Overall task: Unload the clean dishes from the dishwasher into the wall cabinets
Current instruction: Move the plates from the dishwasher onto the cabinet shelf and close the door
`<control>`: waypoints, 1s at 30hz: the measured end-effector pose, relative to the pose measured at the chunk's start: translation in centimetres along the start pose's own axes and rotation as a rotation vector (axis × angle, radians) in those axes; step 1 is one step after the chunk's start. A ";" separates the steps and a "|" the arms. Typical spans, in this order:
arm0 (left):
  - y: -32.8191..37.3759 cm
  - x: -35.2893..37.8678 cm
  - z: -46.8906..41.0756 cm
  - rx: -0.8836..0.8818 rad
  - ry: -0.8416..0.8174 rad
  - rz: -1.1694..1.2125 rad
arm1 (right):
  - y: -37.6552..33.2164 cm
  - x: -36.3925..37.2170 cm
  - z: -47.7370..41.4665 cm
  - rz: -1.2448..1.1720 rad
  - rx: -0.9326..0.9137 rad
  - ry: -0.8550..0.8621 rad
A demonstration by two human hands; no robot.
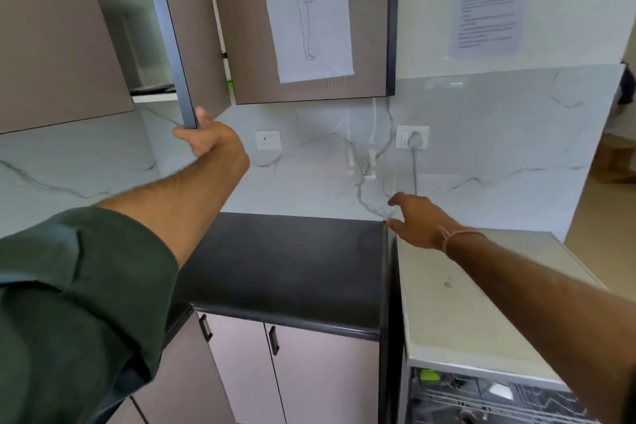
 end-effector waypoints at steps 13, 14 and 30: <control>1.2 -6.9 -10.1 0.077 -0.121 0.025 | -19.4 -3.7 -13.5 0.040 -0.395 0.121; 1.1 -7.3 -11.8 0.077 -0.123 0.042 | -21.2 -3.5 -14.5 0.039 -0.414 0.130; -0.5 -8.7 -34.2 -0.035 -0.470 0.286 | -44.7 5.0 -31.7 0.083 -0.548 0.155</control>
Point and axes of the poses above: each hand's wrist, its own z-axis away from the middle knuckle, its own x-axis out of the palm, y = z × x, the point moved 2 cm from there along -z, towards the middle knuckle, and after that the axes turned 3 degrees about -x, right-handed, at the moved point
